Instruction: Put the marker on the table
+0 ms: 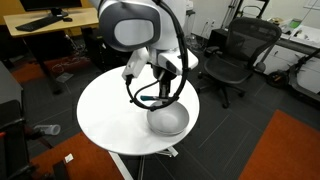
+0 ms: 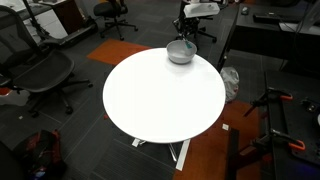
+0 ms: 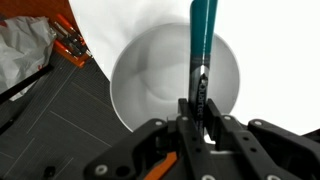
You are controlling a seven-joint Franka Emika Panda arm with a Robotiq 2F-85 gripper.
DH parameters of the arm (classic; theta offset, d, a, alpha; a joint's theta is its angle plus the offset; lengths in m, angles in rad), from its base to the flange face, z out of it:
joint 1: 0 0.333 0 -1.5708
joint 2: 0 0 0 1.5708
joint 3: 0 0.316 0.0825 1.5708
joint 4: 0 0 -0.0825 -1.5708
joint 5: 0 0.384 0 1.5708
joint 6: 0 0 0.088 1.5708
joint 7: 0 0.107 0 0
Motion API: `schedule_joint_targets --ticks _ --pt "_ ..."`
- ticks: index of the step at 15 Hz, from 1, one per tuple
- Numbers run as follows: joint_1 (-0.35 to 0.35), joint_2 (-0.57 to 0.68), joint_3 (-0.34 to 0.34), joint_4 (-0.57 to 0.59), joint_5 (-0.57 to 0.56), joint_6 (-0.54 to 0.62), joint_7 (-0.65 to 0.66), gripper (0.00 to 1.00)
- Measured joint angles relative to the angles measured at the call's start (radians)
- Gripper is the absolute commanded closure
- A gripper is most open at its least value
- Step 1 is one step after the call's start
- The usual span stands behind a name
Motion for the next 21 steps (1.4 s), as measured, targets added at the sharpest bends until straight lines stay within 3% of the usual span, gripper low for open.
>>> schedule_joint_targets --ticks 10,21 --pt "0.036 -0.22 0.054 -0.341 -0.014 0.068 -0.178 0.95" --pt "0.047 -0.224 0.126 -0.436 -0.01 0.133 -0.26 0.95"
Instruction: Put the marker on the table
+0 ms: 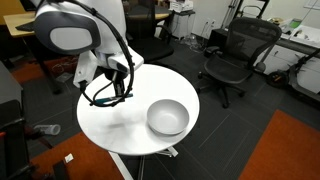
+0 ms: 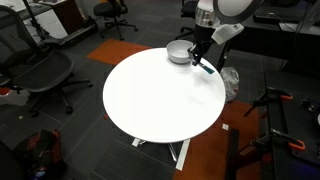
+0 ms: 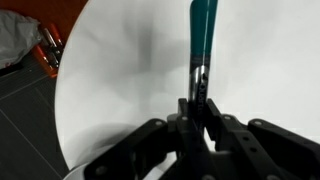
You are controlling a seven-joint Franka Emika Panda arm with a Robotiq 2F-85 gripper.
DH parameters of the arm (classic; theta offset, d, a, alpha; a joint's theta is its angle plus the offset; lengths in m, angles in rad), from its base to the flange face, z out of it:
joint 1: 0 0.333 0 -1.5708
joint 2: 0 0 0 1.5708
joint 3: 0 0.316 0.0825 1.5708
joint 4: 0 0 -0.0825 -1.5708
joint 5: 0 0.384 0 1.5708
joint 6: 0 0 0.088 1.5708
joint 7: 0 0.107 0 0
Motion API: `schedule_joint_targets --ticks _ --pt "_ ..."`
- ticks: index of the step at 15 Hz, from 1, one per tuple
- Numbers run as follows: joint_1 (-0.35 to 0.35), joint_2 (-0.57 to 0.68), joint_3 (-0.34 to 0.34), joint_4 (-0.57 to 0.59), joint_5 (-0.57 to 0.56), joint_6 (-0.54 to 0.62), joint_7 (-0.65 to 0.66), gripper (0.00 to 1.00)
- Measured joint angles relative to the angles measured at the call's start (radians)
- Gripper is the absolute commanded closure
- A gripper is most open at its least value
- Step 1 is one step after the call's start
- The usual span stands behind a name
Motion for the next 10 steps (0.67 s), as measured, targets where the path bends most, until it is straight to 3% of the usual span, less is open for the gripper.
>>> schedule_joint_targets --ticks 10 --pt "0.001 0.093 0.027 -0.017 0.01 0.104 -0.002 0.95"
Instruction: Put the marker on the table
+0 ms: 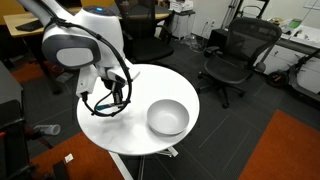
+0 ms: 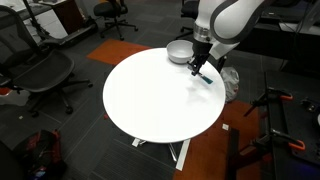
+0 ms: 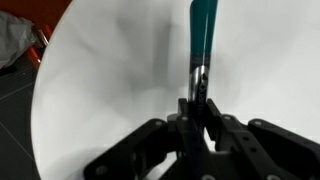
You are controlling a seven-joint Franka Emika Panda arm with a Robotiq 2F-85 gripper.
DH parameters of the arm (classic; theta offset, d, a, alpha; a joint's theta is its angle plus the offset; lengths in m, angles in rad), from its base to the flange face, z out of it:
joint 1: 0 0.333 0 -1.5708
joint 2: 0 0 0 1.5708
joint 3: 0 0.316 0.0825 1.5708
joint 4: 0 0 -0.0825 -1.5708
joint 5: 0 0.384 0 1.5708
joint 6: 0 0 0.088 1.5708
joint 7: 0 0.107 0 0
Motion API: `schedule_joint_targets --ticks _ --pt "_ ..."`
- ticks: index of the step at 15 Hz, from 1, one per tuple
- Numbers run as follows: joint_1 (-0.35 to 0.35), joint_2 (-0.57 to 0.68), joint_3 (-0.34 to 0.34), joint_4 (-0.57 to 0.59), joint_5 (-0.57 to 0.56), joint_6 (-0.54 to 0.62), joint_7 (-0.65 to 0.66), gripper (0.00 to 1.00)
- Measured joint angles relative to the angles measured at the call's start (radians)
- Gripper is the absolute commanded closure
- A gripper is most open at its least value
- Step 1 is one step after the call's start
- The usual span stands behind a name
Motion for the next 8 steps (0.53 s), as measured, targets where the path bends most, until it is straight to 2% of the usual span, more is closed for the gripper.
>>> schedule_joint_targets --ticks 2,3,4,8 --pt "0.0 0.02 0.0 0.0 0.0 0.026 0.0 0.95" --pt "0.0 0.028 0.0 0.0 0.0 0.036 0.0 0.56" --pt "0.0 0.035 0.0 0.0 0.0 0.046 0.0 0.55" --pt "0.0 0.048 0.0 0.001 0.0 0.058 0.0 0.27"
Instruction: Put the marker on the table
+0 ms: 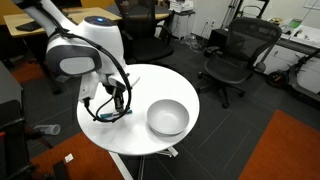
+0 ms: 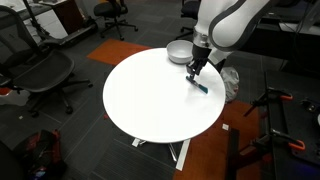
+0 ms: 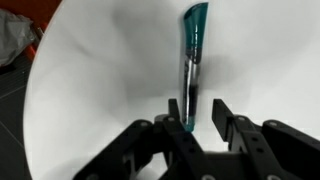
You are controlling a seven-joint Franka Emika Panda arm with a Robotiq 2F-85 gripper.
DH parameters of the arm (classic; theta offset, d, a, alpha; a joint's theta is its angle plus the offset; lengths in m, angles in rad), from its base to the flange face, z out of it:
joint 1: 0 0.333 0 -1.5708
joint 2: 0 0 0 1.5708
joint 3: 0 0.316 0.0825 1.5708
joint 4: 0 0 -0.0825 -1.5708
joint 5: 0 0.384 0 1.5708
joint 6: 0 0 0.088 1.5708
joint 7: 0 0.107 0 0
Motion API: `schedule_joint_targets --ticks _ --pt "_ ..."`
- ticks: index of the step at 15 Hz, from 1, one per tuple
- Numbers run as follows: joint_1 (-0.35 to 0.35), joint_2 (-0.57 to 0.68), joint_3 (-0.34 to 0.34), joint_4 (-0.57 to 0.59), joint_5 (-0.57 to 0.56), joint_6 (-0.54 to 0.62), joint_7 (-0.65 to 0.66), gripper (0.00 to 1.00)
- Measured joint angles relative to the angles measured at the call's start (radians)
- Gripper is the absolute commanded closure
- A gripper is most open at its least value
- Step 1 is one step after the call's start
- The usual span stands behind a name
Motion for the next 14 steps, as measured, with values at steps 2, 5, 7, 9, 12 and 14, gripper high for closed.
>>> schedule_joint_targets --ticks 2,5,7,9,12,14 --pt "-0.001 0.0 0.0 0.001 0.004 0.0 0.0 0.11" --pt "-0.006 -0.006 0.007 0.003 0.031 0.0 -0.001 0.0" --pt "-0.016 -0.02 0.021 0.002 0.055 0.0 -0.005 0.0" --pt "-0.02 -0.046 0.029 -0.002 0.072 0.0 -0.009 0.0" --pt "-0.025 -0.1 0.034 -0.015 0.087 -0.002 -0.034 0.0" --pt "-0.031 -0.141 0.034 -0.025 0.09 -0.006 -0.045 0.0"
